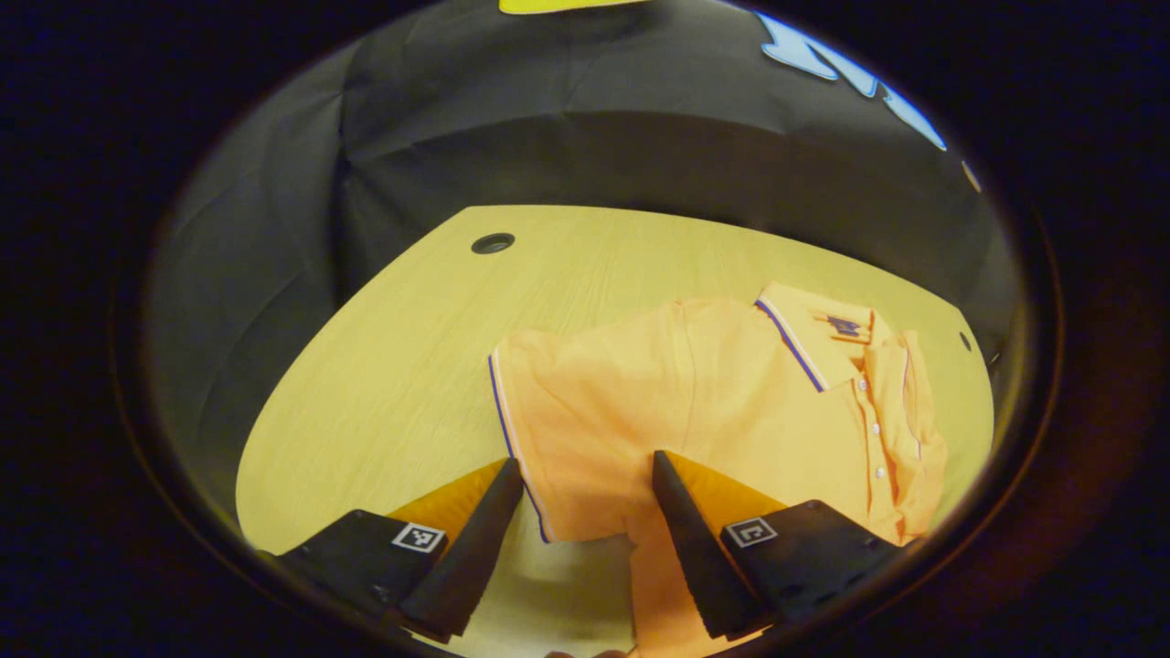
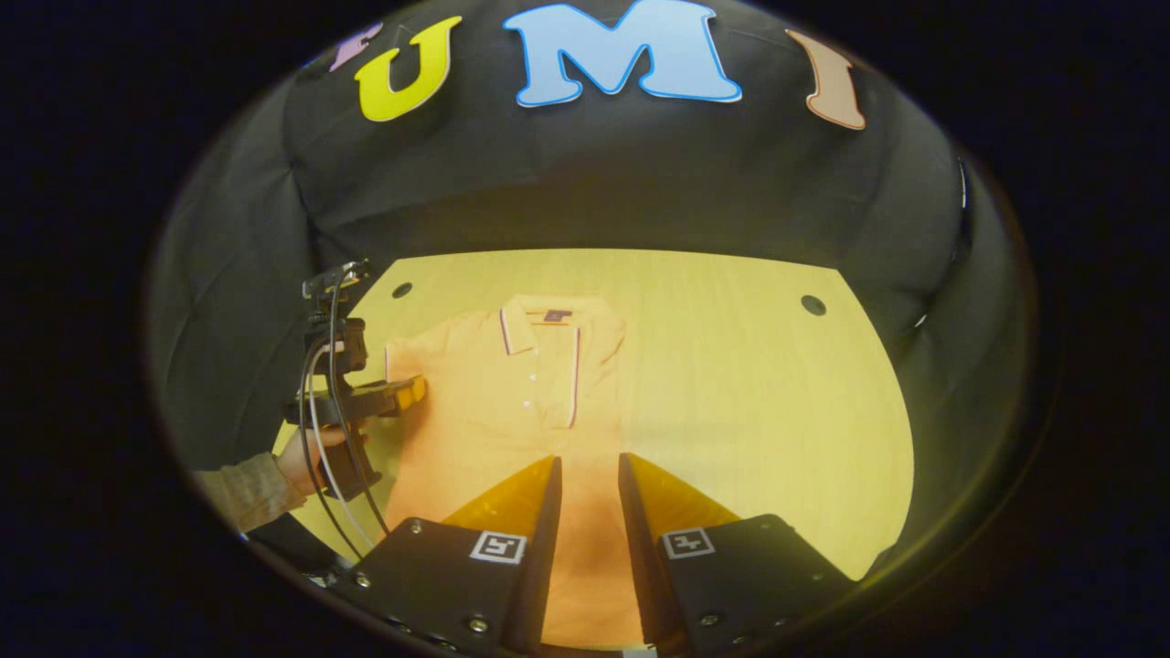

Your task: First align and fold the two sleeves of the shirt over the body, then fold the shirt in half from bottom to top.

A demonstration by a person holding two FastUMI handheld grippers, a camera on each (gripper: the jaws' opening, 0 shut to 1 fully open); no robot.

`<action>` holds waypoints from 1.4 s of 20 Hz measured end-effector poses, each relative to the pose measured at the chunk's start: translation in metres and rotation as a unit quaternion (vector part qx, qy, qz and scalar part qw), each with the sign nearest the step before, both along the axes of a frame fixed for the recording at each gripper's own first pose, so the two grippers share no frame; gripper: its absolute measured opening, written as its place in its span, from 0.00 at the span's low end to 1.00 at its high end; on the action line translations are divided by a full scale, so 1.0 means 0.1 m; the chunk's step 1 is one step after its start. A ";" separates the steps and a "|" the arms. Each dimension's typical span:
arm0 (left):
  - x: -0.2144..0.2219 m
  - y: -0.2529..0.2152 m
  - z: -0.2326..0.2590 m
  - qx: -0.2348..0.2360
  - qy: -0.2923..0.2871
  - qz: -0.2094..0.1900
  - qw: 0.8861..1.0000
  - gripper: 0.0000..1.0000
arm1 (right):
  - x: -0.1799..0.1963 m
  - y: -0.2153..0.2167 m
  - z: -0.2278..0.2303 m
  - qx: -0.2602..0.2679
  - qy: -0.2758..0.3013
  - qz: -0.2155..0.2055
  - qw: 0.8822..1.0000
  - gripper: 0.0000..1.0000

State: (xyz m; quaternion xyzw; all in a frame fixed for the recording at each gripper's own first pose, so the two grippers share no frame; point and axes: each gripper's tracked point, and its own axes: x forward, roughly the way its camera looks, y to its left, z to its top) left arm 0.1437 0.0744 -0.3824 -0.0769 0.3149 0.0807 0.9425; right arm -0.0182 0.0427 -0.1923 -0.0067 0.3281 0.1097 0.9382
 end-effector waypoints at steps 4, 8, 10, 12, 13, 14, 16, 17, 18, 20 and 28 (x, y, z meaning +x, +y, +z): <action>0.03 -0.03 0.00 -0.001 -0.002 -0.006 1.000 0.86 | -0.04 -0.02 -0.03 -0.004 0.005 -0.001 1.000 0.39; 0.05 -0.06 0.02 -0.001 -0.005 -0.006 1.000 0.55 | -0.05 -0.04 -0.02 -0.005 0.004 -0.003 1.000 0.40; 0.06 -0.07 0.01 0.003 -0.005 -0.002 1.000 0.37 | -0.06 -0.05 -0.02 -0.006 0.003 -0.004 1.000 0.39; 0.08 -0.10 0.02 0.006 -0.005 0.000 1.000 0.22 | -0.07 -0.08 -0.03 -0.007 0.004 -0.006 1.000 0.39; 0.09 -0.11 0.03 0.006 -0.006 -0.002 1.000 0.22 | -0.08 -0.09 -0.04 -0.006 0.004 -0.007 1.000 0.40; 0.10 -0.13 0.03 0.005 -0.006 -0.002 1.000 0.22 | -0.09 -0.10 -0.03 -0.006 0.004 -0.008 1.000 0.40; 0.09 -0.15 0.04 0.002 -0.006 -0.005 1.000 0.22 | -0.10 -0.11 -0.05 -0.004 0.004 -0.010 1.000 0.39; 0.09 -0.16 0.06 0.003 -0.007 -0.006 1.000 0.22 | -0.10 -0.12 -0.05 -0.003 0.004 -0.011 1.000 0.39; 0.10 -0.20 0.10 0.003 -0.012 -0.010 1.000 0.22 | -0.11 -0.12 -0.06 -0.002 0.004 -0.012 1.000 0.39; 0.11 -0.31 0.22 0.009 -0.022 -0.025 0.999 0.22 | -0.12 -0.13 -0.06 0.002 0.006 -0.015 1.000 0.40; 0.08 -1.44 0.74 0.023 -0.069 -0.145 0.987 0.22 | -0.19 -0.20 -0.11 0.013 0.005 -0.031 0.999 0.40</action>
